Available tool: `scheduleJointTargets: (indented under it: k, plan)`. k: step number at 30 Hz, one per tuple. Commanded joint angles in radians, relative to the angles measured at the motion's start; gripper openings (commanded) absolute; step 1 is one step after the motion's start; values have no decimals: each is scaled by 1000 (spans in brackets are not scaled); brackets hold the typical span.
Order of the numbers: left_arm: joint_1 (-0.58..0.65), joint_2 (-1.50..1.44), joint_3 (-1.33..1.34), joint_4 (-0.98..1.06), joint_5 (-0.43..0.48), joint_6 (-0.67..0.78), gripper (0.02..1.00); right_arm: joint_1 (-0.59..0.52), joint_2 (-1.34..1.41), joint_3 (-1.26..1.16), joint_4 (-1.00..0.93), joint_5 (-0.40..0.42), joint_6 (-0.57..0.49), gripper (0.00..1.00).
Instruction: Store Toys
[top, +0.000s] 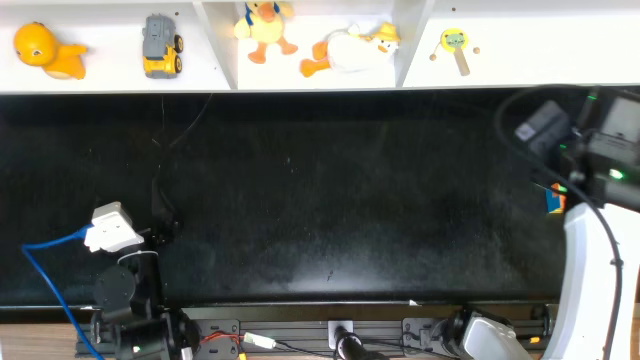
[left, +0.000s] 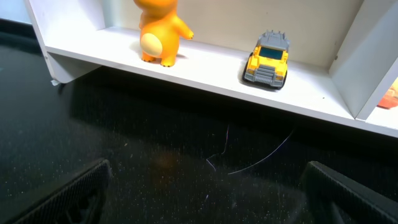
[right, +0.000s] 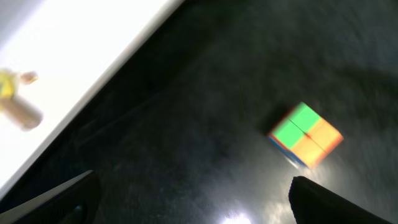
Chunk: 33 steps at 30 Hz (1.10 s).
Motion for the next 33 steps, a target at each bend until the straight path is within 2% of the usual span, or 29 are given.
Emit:
scheduleJointTargets:
  k: [1,3,9,13,21,27,33]
  plan:
    - [6,-11,-1,-3,3,3,998,-74,-3,1,-23,-81,84,996]
    - [6,-11,-1,-3,3,3,998,-94,4,0,-33,-63,90,993]
    - [6,-11,-1,-3,3,3,998,-151,93,0,-58,-20,204,996]
    - [6,-11,-1,-3,3,3,998,-164,179,0,-60,18,207,996]
    - [6,-11,-1,-3,3,3,998,-173,306,0,-90,22,223,998]
    - [6,-11,-1,-3,2,3,996,-208,329,0,-119,66,240,998]
    - [6,-11,-1,-3,3,3,998,-277,332,0,-95,71,192,996]
